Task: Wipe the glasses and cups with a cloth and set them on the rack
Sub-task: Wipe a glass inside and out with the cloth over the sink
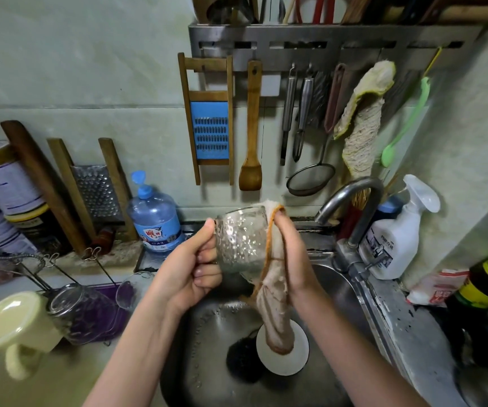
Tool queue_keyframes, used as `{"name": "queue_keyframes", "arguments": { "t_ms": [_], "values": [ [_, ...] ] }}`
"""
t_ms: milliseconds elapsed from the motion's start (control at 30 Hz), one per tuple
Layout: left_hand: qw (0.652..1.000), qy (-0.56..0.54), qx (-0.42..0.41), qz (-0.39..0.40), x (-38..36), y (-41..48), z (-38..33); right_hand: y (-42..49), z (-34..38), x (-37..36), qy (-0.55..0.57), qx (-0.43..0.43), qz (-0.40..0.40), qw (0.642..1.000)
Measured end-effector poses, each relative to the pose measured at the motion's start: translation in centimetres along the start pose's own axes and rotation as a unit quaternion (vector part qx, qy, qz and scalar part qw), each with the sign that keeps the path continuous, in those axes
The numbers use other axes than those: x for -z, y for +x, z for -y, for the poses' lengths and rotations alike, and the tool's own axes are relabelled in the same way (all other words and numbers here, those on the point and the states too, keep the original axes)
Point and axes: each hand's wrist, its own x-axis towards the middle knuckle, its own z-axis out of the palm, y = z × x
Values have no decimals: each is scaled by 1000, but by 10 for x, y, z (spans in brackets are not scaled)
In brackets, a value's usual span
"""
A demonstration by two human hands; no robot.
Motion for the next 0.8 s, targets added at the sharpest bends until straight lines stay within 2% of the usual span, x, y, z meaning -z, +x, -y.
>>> {"name": "queue_keyframes", "arguments": {
  "t_ms": [67,133,200,267,333,500,567,633,700,767,800],
  "values": [
    [1000,-25,5,3,-1,0,1,-7,-3,0,-55,68,-7,996],
    [999,-34,3,6,-2,1,1,-15,1,1,-127,123,26,984],
    [1000,-21,-1,8,-4,0,1,-21,4,1,-184,144,50,971],
    [1000,21,-6,20,-3,-2,0,-22,7,1,-189,153,34,969],
    [997,72,-16,33,-1,-3,-3,-22,10,-4,-157,132,12,979],
    [985,172,-20,20,-2,0,-10,-13,5,-3,-30,-45,-37,998],
    [989,143,-21,8,-2,3,-6,-10,2,-2,7,-58,-63,996],
    [998,50,-29,-10,0,5,-2,-12,0,0,48,-55,-82,994],
    [997,6,-49,-54,0,5,-1,-13,-3,6,89,-56,-82,991],
    [972,145,-118,-142,-3,0,1,-16,-2,7,95,-40,-102,989],
    [934,242,-175,-196,-5,-3,4,-17,0,7,84,-16,-125,989]
  ]
}}
